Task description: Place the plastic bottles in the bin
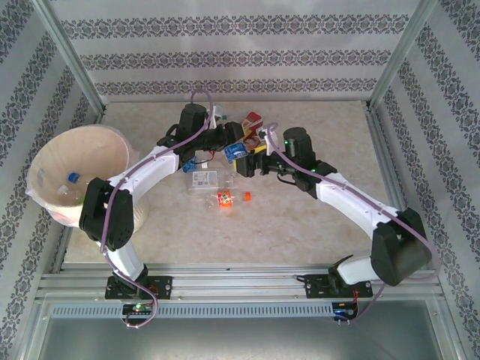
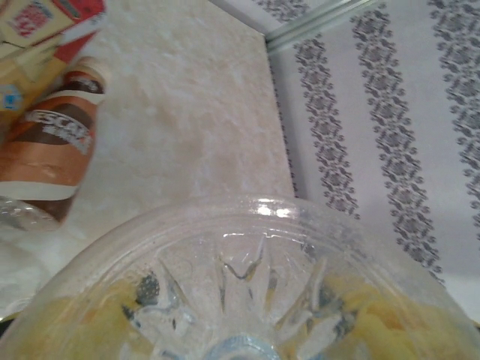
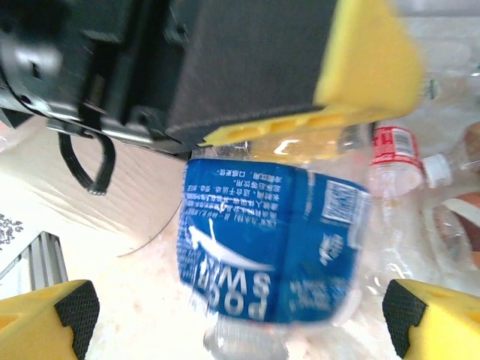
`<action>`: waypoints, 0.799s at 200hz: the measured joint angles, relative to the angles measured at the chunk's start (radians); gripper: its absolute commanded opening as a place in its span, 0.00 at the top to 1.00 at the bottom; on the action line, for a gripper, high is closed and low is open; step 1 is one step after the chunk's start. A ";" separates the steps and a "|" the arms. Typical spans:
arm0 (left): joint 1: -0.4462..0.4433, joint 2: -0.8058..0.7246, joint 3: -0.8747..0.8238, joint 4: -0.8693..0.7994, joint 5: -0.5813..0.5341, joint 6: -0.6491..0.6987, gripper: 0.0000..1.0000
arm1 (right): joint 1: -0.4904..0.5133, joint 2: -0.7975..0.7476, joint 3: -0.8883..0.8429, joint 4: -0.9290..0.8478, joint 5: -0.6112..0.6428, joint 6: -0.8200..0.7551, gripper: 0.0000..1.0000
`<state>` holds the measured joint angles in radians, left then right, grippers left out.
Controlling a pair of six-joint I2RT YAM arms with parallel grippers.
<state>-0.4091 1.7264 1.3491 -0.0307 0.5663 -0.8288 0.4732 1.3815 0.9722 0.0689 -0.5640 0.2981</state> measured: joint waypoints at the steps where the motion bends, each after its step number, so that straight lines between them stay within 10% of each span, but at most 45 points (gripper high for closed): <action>1: 0.000 0.000 0.000 -0.001 -0.002 0.001 0.48 | -0.002 -0.002 0.000 0.000 0.000 0.000 0.02; 160: 0.058 -0.388 0.203 -0.568 -0.500 0.314 0.48 | -0.066 -0.201 -0.149 0.056 0.462 0.041 0.02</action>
<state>-0.3508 1.3384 1.5517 -0.5987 0.0658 -0.5152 0.4076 1.1809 0.8234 0.1246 -0.1017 0.3393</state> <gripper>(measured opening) 0.534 0.979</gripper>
